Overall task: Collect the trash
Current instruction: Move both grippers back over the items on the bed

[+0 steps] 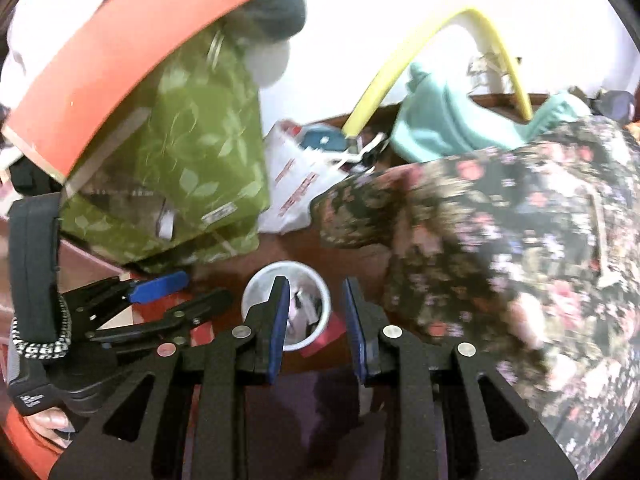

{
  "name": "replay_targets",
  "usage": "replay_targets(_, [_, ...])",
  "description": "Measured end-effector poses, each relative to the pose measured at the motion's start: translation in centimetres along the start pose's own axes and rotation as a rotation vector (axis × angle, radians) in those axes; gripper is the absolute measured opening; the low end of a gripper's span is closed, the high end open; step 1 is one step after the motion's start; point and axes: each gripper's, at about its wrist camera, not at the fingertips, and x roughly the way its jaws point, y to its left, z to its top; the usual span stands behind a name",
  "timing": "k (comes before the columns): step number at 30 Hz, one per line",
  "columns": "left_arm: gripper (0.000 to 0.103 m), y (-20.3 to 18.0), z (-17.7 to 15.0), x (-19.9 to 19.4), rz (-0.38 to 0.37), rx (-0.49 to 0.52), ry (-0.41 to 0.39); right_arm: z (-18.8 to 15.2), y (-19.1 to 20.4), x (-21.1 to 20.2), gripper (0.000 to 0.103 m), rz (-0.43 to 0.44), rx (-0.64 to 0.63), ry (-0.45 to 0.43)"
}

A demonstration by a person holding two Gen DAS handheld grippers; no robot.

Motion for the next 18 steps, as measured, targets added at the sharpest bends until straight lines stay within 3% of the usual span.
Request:
replay_targets(5, [0.051,-4.8,1.1,-2.9,-0.004,0.064,-0.106,-0.6,-3.3,-4.3,0.025,-0.074,0.027,-0.117])
replay_targets(15, [0.051,-14.1,3.5,-4.7,-0.077,0.169,-0.196,-2.2,-12.2,-12.0,0.025,-0.245,0.125,-0.289])
replay_targets(17, [0.051,-16.0,3.9,-4.4,-0.079,0.191,-0.209,-2.3,-13.9,-12.8,0.034,-0.277,0.138,-0.31])
replay_targets(18, [0.051,-17.0,4.1,-4.2,-0.078,0.203,-0.211,-2.6,-15.1,-13.4,0.049,-0.3,0.147,-0.327])
